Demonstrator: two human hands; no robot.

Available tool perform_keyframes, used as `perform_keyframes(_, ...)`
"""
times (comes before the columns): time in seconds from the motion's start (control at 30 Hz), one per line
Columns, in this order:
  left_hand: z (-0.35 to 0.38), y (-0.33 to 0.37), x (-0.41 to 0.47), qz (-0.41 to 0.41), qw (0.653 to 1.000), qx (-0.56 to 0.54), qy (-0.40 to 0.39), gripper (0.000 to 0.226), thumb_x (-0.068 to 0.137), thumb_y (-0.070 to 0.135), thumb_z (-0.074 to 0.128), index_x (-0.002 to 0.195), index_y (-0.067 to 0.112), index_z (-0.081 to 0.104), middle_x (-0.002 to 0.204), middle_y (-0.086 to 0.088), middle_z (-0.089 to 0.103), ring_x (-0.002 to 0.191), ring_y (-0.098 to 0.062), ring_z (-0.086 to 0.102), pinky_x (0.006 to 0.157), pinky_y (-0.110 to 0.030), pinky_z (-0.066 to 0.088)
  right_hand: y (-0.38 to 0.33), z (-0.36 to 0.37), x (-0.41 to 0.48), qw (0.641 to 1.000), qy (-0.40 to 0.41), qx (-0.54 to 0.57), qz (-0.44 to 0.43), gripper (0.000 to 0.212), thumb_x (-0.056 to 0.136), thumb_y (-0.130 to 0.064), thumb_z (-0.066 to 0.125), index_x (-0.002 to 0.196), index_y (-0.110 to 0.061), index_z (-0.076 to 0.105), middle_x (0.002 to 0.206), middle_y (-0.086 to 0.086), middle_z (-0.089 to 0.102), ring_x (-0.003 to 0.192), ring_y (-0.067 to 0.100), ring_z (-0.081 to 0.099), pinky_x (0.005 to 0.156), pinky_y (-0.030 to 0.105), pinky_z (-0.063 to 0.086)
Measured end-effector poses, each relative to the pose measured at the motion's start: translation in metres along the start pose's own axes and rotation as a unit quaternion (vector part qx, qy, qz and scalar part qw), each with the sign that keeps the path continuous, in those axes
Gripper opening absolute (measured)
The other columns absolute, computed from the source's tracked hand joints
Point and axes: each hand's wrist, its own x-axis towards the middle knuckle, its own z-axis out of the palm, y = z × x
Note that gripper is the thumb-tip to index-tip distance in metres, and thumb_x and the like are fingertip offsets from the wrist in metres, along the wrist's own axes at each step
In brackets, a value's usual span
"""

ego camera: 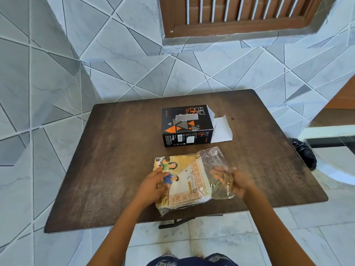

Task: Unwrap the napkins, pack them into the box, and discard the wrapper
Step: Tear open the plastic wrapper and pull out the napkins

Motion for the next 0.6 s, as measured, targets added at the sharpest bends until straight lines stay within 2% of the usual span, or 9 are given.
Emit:
perform_keyframes(0.03, -0.001, -0.001, -0.001, -0.003, 0.999, -0.028, 0.044, 0.044, 0.09, 0.026, 0.055, 0.134, 0.026, 0.046, 0.153, 0.002, 0.029, 0.139, -0.019, 0.029, 0.111, -0.037, 0.031, 0.001, 0.002, 0.0, 0.999, 0.017, -0.039, 0.01, 0.024, 0.094, -0.014, 0.046, 0.108, 0.002, 0.059, 0.078, 0.011, 0.071, 0.063, 0.015, 0.067, 0.05, 0.023, 0.056)
perform_keyframes(0.1, -0.004, -0.003, -0.004, -0.017, 0.993, -0.067, 0.091, 0.039, 0.089, 0.018, 0.056, 0.127, 0.023, 0.053, 0.149, -0.002, 0.036, 0.134, -0.02, 0.036, 0.108, -0.038, 0.038, 0.002, 0.004, 0.003, 0.993, 0.041, -0.112, 0.005, 0.023, 0.089, -0.008, 0.056, 0.109, 0.002, 0.06, 0.092, 0.016, 0.065, 0.07, 0.017, 0.061, 0.054, 0.024, 0.051)
perform_keyframes(0.17, -0.004, -0.004, -0.007, -0.031, 0.996, -0.06, 0.058, 0.044, 0.088, 0.019, 0.057, 0.132, 0.023, 0.049, 0.152, -0.001, 0.029, 0.136, -0.02, 0.034, 0.108, -0.037, 0.038, 0.0, 0.011, 0.002, 0.99, 0.034, -0.137, 0.006, 0.022, 0.089, -0.009, 0.055, 0.109, -0.001, 0.062, 0.1, 0.018, 0.063, 0.076, 0.019, 0.059, 0.063, 0.028, 0.05)
perform_keyframes(0.27, 0.001, -0.004, -0.01, -0.042, 0.999, -0.027, -0.005, 0.056, 0.09, 0.025, 0.056, 0.141, 0.026, 0.034, 0.158, 0.003, 0.011, 0.142, -0.02, 0.024, 0.112, -0.035, 0.03, -0.005, 0.028, 0.002, 0.987, -0.018, -0.157, 0.038, 0.026, 0.089, -0.018, 0.055, 0.112, -0.006, 0.059, 0.104, 0.014, 0.063, 0.09, 0.027, 0.06, 0.078, 0.04, 0.051)
perform_keyframes(0.4, 0.001, -0.004, -0.01, -0.051, 0.998, -0.044, -0.014, 0.057, 0.09, 0.028, 0.056, 0.142, 0.029, 0.031, 0.158, 0.005, 0.008, 0.143, -0.02, 0.021, 0.113, -0.038, 0.028, -0.006, 0.049, 0.01, 0.97, -0.047, -0.22, 0.087, 0.059, 0.082, -0.031, 0.064, 0.131, -0.005, 0.043, 0.131, 0.014, 0.052, 0.125, 0.037, 0.045, 0.092, 0.042, 0.046)
perform_keyframes(0.47, 0.0, -0.005, -0.01, -0.055, 0.997, -0.046, -0.022, 0.058, 0.09, 0.029, 0.056, 0.141, 0.031, 0.031, 0.158, 0.005, 0.007, 0.143, -0.02, 0.02, 0.114, -0.04, 0.027, -0.004, 0.052, 0.015, 0.959, -0.033, -0.258, 0.11, 0.077, 0.078, -0.039, 0.066, 0.137, -0.002, 0.034, 0.13, 0.022, 0.049, 0.132, 0.04, 0.037, 0.106, 0.044, 0.038)
perform_keyframes(0.53, -0.001, -0.005, -0.01, -0.056, 0.997, -0.041, -0.033, 0.059, 0.09, 0.03, 0.055, 0.142, 0.032, 0.028, 0.158, 0.006, 0.005, 0.143, -0.021, 0.019, 0.114, -0.042, 0.027, -0.006, 0.056, 0.019, 0.95, -0.022, -0.278, 0.141, 0.068, 0.09, -0.035, 0.052, 0.14, 0.003, 0.024, 0.134, 0.027, 0.043, 0.135, 0.041, 0.031, 0.11, 0.043, 0.032)
perform_keyframes(0.6, -0.002, -0.004, -0.01, -0.057, 0.997, -0.041, -0.04, 0.059, 0.091, 0.029, 0.054, 0.143, 0.032, 0.026, 0.158, 0.006, 0.004, 0.143, -0.02, 0.019, 0.114, -0.042, 0.028, -0.009, 0.059, 0.025, 0.948, -0.038, -0.274, 0.159, 0.064, 0.093, -0.034, 0.047, 0.141, 0.0, 0.022, 0.146, 0.025, 0.031, 0.135, 0.04, 0.03, 0.103, 0.047, 0.039)
